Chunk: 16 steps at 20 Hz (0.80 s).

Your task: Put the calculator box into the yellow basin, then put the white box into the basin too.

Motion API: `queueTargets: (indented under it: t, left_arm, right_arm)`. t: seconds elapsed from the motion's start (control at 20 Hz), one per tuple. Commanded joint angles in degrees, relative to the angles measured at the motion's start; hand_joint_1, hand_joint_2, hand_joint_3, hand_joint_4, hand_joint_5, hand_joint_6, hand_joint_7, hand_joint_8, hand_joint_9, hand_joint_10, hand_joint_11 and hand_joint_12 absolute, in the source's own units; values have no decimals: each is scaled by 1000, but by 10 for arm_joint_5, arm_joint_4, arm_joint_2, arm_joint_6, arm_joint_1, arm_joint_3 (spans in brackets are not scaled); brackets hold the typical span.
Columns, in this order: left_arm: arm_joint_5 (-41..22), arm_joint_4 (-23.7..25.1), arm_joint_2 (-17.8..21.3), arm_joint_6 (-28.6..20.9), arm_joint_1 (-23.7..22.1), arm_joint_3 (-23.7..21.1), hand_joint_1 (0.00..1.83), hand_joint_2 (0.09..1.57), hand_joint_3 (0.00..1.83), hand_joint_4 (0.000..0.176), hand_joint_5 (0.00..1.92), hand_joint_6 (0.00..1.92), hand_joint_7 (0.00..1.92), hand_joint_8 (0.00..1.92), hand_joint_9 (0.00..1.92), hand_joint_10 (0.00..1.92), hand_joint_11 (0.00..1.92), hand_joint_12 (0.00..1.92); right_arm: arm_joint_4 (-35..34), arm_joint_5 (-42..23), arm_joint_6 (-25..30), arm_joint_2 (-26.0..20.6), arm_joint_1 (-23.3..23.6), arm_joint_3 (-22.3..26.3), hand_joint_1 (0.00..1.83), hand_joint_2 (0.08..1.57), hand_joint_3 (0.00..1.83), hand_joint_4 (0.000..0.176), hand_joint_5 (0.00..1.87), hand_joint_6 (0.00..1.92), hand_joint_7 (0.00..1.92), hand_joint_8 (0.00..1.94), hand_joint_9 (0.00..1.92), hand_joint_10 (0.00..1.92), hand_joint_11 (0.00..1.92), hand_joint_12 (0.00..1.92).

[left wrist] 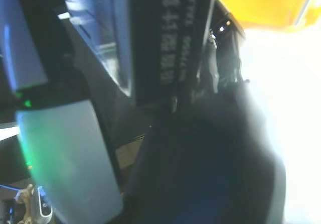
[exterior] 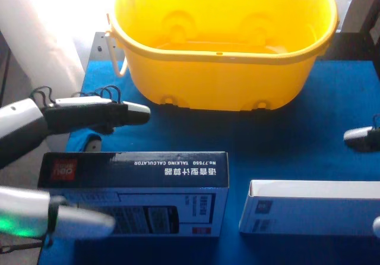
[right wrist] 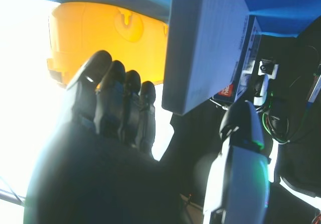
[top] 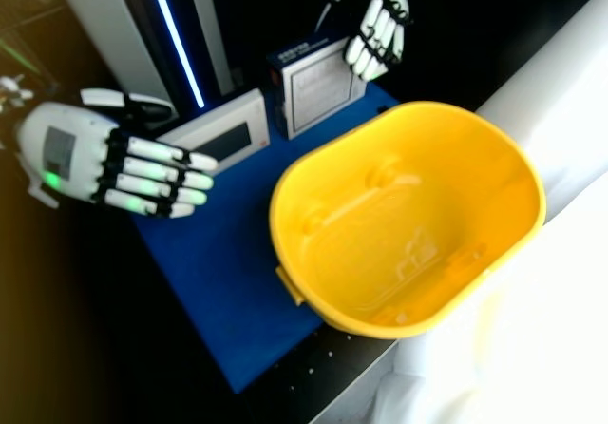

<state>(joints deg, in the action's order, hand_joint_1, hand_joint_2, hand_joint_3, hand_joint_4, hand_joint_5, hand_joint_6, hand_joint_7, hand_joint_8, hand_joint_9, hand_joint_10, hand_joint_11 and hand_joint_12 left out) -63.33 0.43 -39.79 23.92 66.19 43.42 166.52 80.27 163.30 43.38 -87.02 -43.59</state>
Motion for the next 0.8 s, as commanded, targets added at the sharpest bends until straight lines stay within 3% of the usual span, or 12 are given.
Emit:
queueTargets:
  t: [0.0, 0.1, 0.25, 0.35, 0.45, 0.5, 0.55, 0.6, 0.75]
  left_arm:
    - [-76, -4, 2, -4, -1, -4, 734, 895, 2, 17, 458, 16, 377, 5, 360, 59, 52, 1008]
    - [-78, -9, 4, 0, 0, -4, 737, 903, 0, 9, 448, 5, 369, 3, 367, 35, 60, 966]
    - [-71, -13, 2, 2, 1, -1, 709, 874, 0, 32, 479, 10, 391, 6, 380, 23, 31, 1022]
    - [-56, -13, -3, 2, 1, 3, 709, 875, 0, 20, 514, 12, 422, 10, 408, 24, 28, 1079]
    - [-37, -11, -12, 2, 1, 6, 686, 882, 1, 42, 503, 1, 415, 1, 409, 11, 37, 1076]
    - [-30, -10, -16, 1, 1, 7, 687, 894, 5, 8, 512, 5, 428, 6, 437, 21, 70, 1095]
    - [-24, -8, -20, -2, 1, 9, 662, 910, 10, 9, 503, 1, 417, 1, 435, 19, 57, 1092]
    - [-16, -6, -24, -5, 2, 11, 638, 921, 5, 26, 495, 0, 399, 0, 421, 10, 12, 1117]
    - [3, -5, -34, -7, 2, 17, 760, 942, 5, 44, 488, 1, 362, 0, 399, 0, 0, 1156]
  right_arm:
    - [2, 69, 4, 1, 8, -1, 688, 801, 29, 0, 545, 97, 566, 115, 365, 469, 0, 1342]
    - [2, 69, 4, 1, 8, -1, 684, 801, 15, 0, 554, 78, 579, 99, 378, 471, 0, 1324]
    - [2, 69, 4, 2, 9, -1, 690, 795, 7, 0, 546, 59, 562, 76, 343, 470, 0, 1320]
    - [1, 69, 4, 5, 10, -1, 689, 783, 0, 0, 527, 43, 558, 64, 354, 476, 0, 1337]
    - [-2, 69, 4, 10, 11, -2, 724, 791, 3, 0, 484, 21, 516, 40, 322, 460, 0, 1317]
    - [-3, 69, 4, 12, 11, -2, 720, 793, 3, 0, 473, 14, 503, 31, 311, 447, 0, 1294]
    - [-3, 68, 4, 14, 11, -2, 740, 783, 0, 0, 453, 5, 483, 19, 295, 420, 0, 1229]
    - [-3, 68, 4, 16, 11, -3, 778, 780, 0, 0, 435, 0, 471, 11, 292, 399, 0, 1201]
    - [-3, 67, 4, 19, 11, -4, 880, 808, 4, 0, 409, 2, 424, 1, 288, 322, 0, 1184]
